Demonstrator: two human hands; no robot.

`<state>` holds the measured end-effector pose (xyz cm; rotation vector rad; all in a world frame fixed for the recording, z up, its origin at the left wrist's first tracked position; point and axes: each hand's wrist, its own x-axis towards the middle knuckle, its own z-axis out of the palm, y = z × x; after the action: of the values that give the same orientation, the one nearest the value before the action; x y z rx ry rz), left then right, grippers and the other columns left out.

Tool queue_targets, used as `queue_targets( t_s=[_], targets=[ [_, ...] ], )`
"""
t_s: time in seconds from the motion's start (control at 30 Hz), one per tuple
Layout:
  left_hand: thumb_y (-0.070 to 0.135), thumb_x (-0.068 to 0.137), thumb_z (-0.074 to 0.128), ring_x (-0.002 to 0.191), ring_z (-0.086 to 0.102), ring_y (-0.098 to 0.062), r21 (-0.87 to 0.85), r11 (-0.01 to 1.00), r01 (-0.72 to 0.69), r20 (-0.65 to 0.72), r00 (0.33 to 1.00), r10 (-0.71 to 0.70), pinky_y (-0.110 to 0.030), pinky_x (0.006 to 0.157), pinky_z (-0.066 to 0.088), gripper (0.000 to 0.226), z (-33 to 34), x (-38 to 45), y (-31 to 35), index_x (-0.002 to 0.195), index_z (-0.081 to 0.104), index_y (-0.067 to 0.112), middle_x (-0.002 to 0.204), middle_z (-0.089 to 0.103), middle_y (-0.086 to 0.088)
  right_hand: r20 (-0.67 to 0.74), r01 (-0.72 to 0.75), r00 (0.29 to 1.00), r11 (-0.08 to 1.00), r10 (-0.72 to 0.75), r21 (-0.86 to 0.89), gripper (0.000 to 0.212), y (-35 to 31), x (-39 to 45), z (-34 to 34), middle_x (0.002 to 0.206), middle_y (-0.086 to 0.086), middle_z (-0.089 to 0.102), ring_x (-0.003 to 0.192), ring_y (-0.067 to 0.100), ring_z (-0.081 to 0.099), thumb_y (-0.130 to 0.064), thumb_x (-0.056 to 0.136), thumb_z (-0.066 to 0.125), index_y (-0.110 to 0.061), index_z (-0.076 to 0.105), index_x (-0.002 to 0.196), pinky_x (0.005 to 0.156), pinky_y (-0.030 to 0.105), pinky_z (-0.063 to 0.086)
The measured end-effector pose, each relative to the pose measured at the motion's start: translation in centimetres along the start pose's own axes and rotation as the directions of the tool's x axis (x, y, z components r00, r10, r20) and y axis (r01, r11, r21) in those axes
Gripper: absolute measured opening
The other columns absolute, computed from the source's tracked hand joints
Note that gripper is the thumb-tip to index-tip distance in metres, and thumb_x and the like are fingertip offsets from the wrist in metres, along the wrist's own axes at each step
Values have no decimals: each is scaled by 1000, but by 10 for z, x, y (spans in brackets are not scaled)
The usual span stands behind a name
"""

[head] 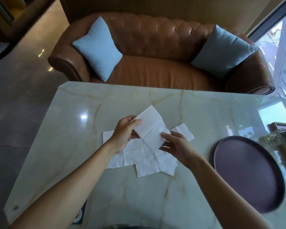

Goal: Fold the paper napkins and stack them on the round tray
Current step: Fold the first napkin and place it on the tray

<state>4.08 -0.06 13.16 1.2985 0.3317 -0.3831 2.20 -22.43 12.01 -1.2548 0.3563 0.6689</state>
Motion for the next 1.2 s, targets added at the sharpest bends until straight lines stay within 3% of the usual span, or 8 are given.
queue_targets(
  t_s=[0.17,0.3,0.43,0.57,0.7,0.77,0.93,1.2],
  targets=[
    [6,89,63,87,69,-23,153,988,20,-15,1000,-18,-41,77,63,6,-3,1,-19,95,63,6,91,71,-6,-149,43,987,992,-61,-122,18,-3,-5,10,96,12,76,81,25,75,-8,96,63,2,71,110,72,32,60],
    [7,91,57,101,72,-25,258,966,5,-41,999,6,-44,83,63,22,6,-3,-30,109,67,14,106,73,-6,-124,76,987,980,-100,-185,29,-12,-10,17,100,22,72,83,34,73,-19,99,63,4,66,115,81,44,62],
    [9,104,43,101,73,-30,65,991,118,66,990,-122,-44,85,62,30,13,-6,-34,120,67,11,112,75,-12,43,143,990,931,-136,-337,29,-24,-22,21,105,18,76,94,31,76,-31,99,63,-5,70,112,87,39,60],
    [36,108,40,112,67,-47,-258,917,303,189,947,-260,-53,100,53,43,16,-8,-38,128,60,4,123,70,-25,-263,171,906,856,-331,-488,17,-19,-12,13,90,10,70,81,21,68,-22,93,69,-5,67,97,73,35,57],
    [45,105,43,122,63,-40,-222,938,268,249,945,-211,-50,107,49,50,18,-7,-45,133,61,7,129,68,-22,-320,-32,940,909,-114,-415,33,-4,-5,9,87,7,65,84,21,70,-37,92,71,-5,62,91,76,38,59],
    [31,106,48,121,64,-32,-127,975,183,211,965,-153,-46,105,51,35,20,-6,-48,130,63,11,127,70,-15,-267,-75,964,958,-2,-277,32,2,-4,11,99,14,75,88,22,74,-34,94,70,-2,71,102,83,41,61],
    [25,103,54,102,69,-16,89,990,112,182,975,-127,-31,86,52,22,17,-12,-47,116,70,18,108,75,-2,-278,20,958,983,-71,-181,13,1,3,12,101,24,75,95,34,76,-17,95,68,-4,67,95,94,49,59],
    [38,89,75,82,67,-12,302,953,24,183,980,-82,-26,68,54,34,-4,6,-21,113,69,14,96,75,-1,-44,105,980,702,-192,-705,7,-21,8,16,77,1,72,72,16,65,-18,90,72,-11,71,90,76,39,53]
  ],
)
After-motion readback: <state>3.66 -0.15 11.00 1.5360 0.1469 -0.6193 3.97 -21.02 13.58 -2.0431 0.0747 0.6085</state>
